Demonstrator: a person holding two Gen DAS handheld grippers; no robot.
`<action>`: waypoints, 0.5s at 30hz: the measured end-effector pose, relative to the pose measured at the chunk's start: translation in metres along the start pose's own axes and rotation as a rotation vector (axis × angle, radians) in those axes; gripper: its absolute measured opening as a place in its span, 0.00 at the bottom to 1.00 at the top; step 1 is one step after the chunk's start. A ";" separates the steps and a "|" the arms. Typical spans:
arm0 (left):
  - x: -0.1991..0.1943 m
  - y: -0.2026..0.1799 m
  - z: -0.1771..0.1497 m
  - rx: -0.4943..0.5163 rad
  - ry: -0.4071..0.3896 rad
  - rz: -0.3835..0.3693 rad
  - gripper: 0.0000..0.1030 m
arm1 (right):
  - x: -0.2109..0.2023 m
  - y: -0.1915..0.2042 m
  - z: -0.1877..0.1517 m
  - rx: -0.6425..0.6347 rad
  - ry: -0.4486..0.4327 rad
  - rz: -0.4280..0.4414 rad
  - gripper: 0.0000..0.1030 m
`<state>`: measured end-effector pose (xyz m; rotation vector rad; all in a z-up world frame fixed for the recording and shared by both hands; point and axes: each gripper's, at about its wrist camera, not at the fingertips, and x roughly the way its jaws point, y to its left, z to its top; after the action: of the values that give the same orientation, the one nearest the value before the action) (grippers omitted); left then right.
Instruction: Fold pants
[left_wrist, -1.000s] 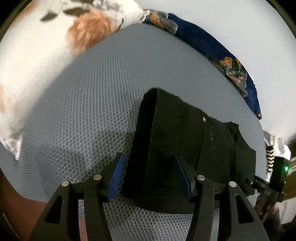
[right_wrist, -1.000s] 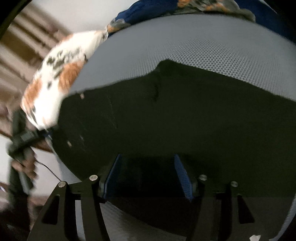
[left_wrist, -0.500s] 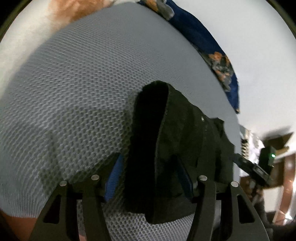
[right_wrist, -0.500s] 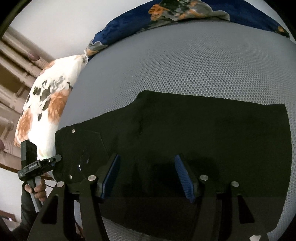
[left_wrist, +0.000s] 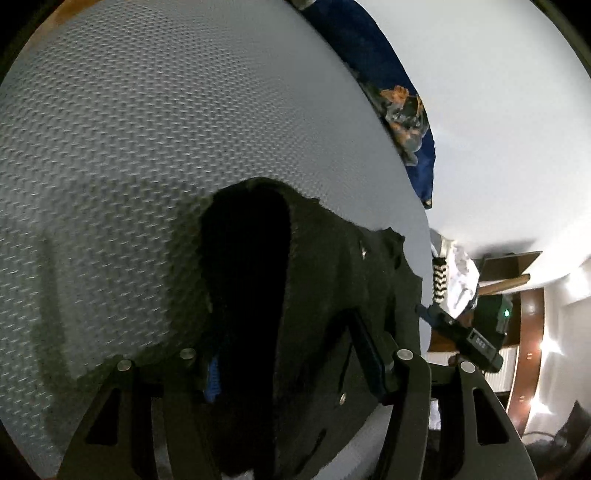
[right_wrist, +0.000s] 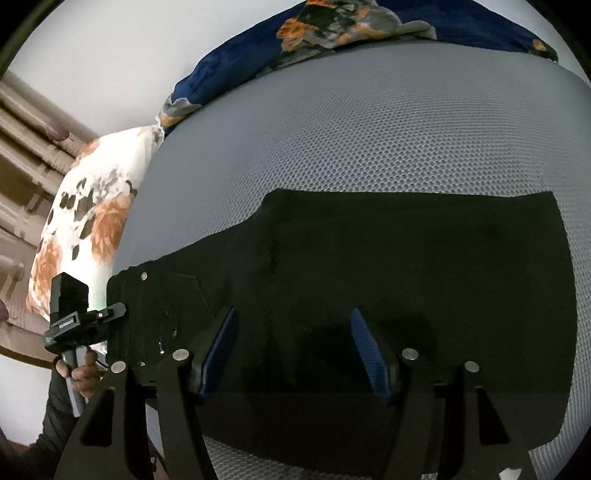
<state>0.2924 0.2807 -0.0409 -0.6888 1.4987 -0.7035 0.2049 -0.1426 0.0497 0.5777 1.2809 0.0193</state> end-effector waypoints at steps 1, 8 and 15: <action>0.003 -0.003 0.000 0.001 -0.012 0.008 0.57 | -0.002 -0.002 -0.001 0.002 -0.004 0.003 0.60; 0.010 -0.030 -0.013 0.024 -0.099 0.184 0.42 | -0.025 -0.019 -0.003 0.017 -0.063 0.020 0.60; 0.004 -0.074 -0.022 0.013 -0.154 0.310 0.32 | -0.048 -0.048 -0.006 0.059 -0.119 0.051 0.60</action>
<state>0.2705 0.2313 0.0142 -0.4749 1.4164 -0.4144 0.1706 -0.1971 0.0720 0.6525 1.1541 -0.0107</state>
